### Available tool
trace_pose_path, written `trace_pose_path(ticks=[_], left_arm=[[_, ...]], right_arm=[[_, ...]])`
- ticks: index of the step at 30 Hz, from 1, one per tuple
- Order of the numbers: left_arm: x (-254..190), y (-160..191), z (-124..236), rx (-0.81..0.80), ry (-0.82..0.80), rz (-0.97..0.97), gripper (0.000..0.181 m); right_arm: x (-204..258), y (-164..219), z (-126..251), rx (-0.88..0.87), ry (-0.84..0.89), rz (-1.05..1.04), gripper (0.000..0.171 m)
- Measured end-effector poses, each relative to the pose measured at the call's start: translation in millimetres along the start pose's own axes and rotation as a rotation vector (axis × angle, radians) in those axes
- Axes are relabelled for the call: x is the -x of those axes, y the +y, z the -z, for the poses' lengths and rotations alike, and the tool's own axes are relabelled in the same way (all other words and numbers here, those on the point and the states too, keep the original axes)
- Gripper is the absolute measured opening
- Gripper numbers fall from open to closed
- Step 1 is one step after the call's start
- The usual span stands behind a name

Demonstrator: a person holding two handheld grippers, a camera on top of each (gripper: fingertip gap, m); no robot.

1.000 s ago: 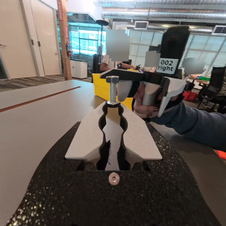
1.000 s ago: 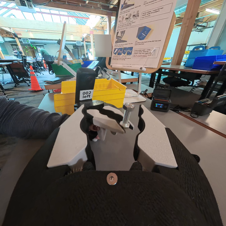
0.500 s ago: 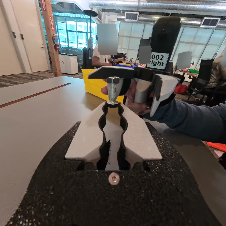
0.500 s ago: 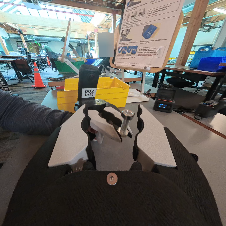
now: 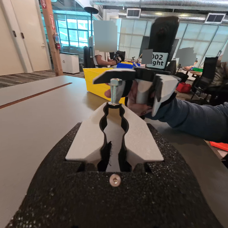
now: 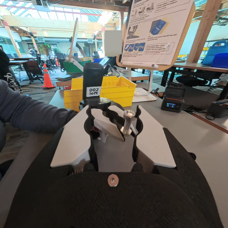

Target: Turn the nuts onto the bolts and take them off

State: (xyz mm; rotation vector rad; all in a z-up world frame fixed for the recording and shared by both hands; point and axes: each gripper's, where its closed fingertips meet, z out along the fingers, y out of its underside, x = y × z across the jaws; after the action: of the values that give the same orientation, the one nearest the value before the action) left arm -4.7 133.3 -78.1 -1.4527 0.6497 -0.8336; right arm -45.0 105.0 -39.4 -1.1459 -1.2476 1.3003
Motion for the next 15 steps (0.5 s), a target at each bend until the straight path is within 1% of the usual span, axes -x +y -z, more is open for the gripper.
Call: trace_pose_path(ticks=[2, 4, 7, 10, 13, 15], left_arm=[[14.1, -5.4, 9.6, -0.03, -0.045, 0.037, 0.015], [20.5, -10.7, 17.3, -0.053, -0.056, 0.05, 0.015], [0.4, -6.1, 9.7, -0.01, 0.033, 0.014, 0.015], [-15.0, 3.8, -1.4, 0.035, 0.082, 0.001, 0.016], [-1.5, -3.0, 5.8, -0.013, 0.045, 0.055, 0.015], [12.0, -14.2, 16.7, -0.084, 0.018, 0.128, 0.015]], right_arm=[[-4.2, -1.7, 4.5, -0.004, 0.011, -0.007, 0.072], [-7.2, -5.2, 8.7, -0.022, 0.014, -0.025, 0.068], [-7.6, -5.2, 6.2, -0.031, 0.023, -0.024, 0.073], [3.2, 0.5, -1.0, -0.007, -0.026, -0.02, 0.074], [3.8, 2.8, -0.6, 0.011, -0.033, -0.019, 0.075], [0.0, -1.4, 5.8, -0.009, -0.034, -0.041, 0.069]])
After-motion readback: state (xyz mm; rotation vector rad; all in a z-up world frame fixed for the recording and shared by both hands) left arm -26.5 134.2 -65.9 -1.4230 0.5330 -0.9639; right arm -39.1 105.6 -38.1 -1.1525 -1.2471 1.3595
